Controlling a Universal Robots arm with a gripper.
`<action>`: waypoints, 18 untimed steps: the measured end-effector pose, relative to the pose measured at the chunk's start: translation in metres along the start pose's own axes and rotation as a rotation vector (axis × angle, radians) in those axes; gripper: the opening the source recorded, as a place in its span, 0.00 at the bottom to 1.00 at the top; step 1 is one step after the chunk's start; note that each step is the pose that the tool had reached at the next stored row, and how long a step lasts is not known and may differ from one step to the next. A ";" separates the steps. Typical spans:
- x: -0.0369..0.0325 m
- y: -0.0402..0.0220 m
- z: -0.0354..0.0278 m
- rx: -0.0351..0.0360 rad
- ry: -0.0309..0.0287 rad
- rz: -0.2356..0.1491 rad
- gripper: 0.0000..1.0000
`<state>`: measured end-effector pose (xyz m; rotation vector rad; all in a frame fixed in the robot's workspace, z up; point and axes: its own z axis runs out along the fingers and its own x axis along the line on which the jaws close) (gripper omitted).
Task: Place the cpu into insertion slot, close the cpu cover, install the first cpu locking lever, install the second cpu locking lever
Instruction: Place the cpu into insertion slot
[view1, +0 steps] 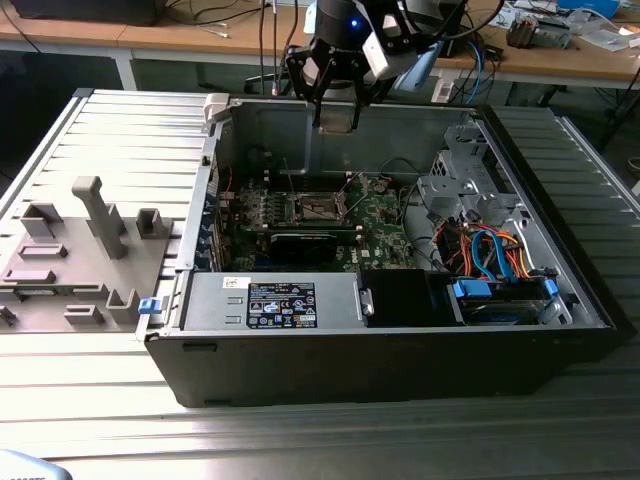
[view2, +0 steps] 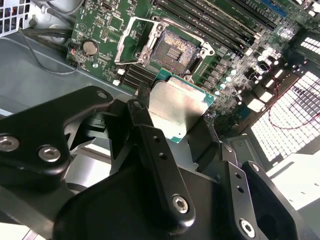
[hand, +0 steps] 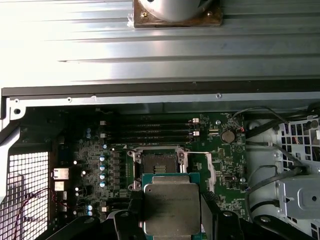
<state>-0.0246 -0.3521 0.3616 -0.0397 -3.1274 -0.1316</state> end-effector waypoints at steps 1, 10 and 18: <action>0.0000 0.0000 0.0002 0.0000 0.0000 0.000 0.55; 0.0005 -0.0002 0.0027 0.0001 0.0000 0.000 0.55; 0.0005 -0.0003 0.0039 0.0000 0.0000 0.000 0.55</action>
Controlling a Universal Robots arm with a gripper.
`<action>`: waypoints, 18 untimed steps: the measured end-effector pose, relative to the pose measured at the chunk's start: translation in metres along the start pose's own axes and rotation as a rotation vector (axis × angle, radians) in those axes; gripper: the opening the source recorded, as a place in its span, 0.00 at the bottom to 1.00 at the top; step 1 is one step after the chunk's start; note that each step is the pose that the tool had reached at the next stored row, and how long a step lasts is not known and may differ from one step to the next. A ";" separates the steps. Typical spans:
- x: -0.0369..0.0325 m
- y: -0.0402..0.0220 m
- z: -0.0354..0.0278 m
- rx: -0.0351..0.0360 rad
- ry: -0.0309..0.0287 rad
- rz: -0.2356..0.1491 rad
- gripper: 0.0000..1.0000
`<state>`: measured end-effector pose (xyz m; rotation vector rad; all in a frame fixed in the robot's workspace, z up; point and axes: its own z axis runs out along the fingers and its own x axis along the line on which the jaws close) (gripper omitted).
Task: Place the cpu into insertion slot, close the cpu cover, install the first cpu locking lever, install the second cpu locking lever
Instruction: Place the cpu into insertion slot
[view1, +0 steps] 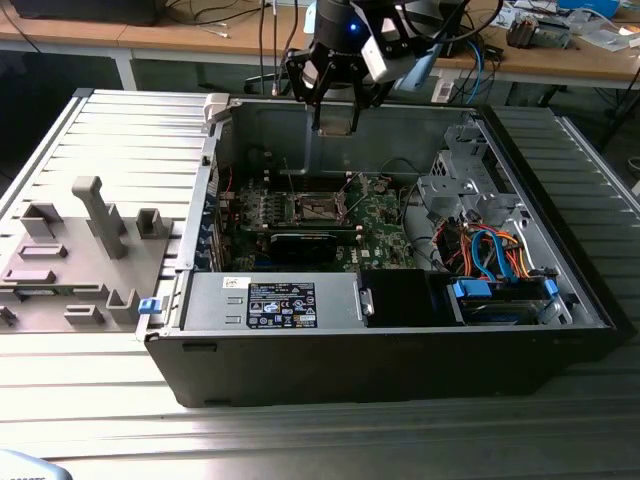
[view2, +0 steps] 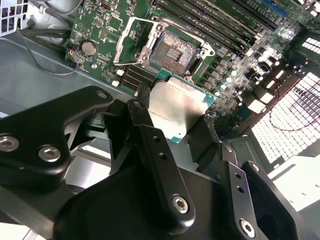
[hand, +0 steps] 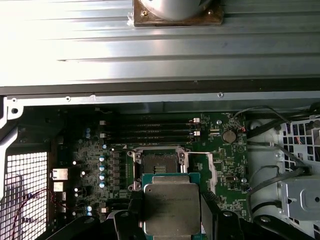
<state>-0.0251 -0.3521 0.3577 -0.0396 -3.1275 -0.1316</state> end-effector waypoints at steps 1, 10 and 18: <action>0.0000 0.0000 0.0002 0.0000 0.0000 0.000 0.55; 0.0000 -0.0002 0.0019 0.0000 0.0000 0.000 0.55; 0.0000 -0.0003 0.0033 0.0001 0.0000 0.000 0.55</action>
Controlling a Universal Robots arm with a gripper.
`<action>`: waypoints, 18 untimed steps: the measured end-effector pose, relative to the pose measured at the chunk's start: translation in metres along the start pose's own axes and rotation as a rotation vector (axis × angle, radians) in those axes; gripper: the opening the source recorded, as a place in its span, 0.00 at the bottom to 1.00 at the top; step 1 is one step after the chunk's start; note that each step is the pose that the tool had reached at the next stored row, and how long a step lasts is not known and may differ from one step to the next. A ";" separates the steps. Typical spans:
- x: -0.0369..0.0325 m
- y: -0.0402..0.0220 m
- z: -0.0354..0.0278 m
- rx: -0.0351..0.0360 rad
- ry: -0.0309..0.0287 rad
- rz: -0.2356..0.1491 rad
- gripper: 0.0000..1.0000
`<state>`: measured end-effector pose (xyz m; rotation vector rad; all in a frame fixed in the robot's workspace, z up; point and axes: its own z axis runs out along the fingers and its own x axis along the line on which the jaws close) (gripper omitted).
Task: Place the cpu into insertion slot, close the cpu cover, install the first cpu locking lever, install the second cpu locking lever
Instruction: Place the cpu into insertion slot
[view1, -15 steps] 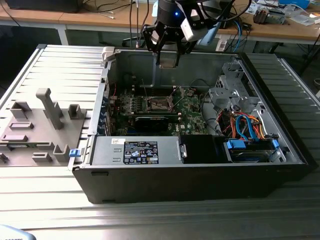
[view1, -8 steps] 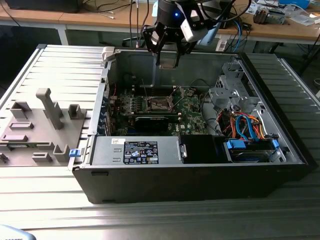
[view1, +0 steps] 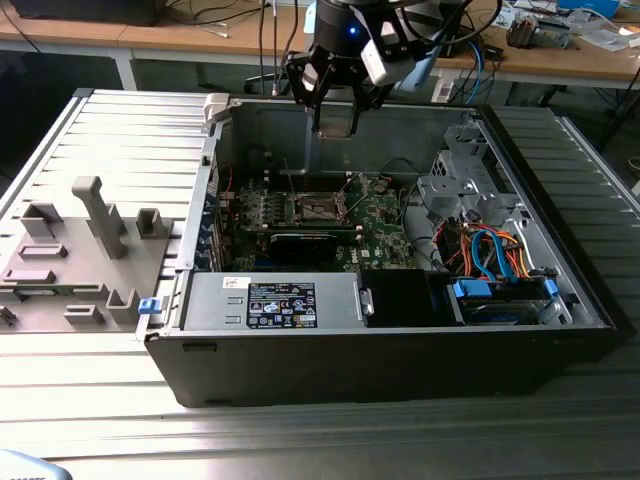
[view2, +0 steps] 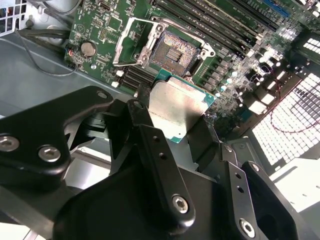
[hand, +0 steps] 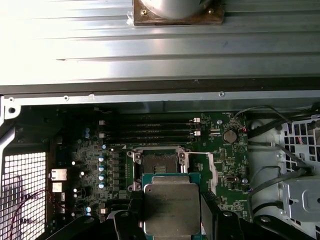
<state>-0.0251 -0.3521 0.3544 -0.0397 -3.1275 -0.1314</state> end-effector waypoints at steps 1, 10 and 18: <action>0.0000 0.0000 0.0004 -0.0001 0.0000 0.000 0.55; 0.0000 -0.0002 0.0021 -0.0001 0.0000 0.000 0.55; -0.0001 -0.0003 0.0035 -0.0001 0.0000 0.000 0.55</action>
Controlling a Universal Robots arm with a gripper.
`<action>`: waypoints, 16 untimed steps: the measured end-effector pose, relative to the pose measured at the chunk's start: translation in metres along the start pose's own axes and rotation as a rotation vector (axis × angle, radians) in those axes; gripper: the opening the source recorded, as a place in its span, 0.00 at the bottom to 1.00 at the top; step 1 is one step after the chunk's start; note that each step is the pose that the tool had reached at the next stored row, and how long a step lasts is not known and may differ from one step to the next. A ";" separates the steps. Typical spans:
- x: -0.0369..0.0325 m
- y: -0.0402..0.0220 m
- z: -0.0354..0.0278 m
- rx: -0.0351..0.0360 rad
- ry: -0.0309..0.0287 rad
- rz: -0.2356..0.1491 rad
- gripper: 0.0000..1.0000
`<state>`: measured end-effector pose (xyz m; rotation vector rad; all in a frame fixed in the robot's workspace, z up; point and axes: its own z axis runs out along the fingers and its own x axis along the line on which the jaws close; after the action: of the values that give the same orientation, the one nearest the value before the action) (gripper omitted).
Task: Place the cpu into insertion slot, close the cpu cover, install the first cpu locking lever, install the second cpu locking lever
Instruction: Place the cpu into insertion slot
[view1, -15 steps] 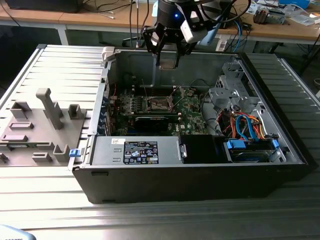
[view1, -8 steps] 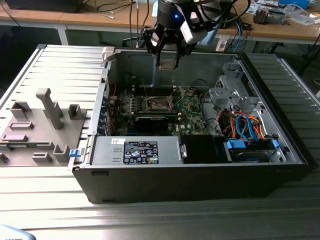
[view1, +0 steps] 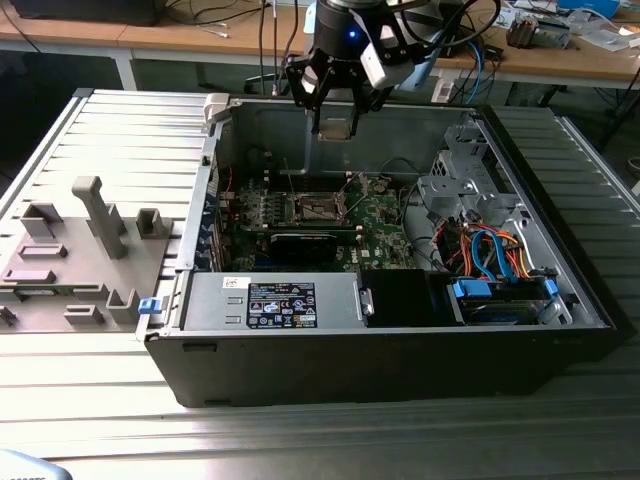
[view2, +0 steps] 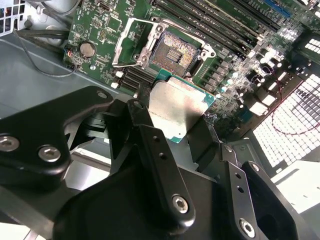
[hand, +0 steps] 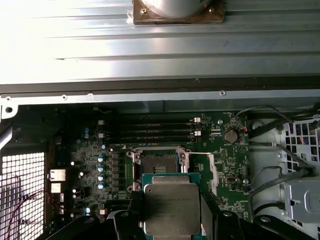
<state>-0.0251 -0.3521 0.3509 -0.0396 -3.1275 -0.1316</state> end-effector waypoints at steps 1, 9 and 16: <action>0.0000 0.0000 0.0002 0.0000 0.0000 0.000 0.55; 0.0000 -0.0001 0.0016 0.0001 0.0000 0.000 0.55; 0.0000 -0.0003 0.0032 0.0000 0.0000 0.000 0.55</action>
<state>-0.0251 -0.3521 0.3477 -0.0396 -3.1275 -0.1316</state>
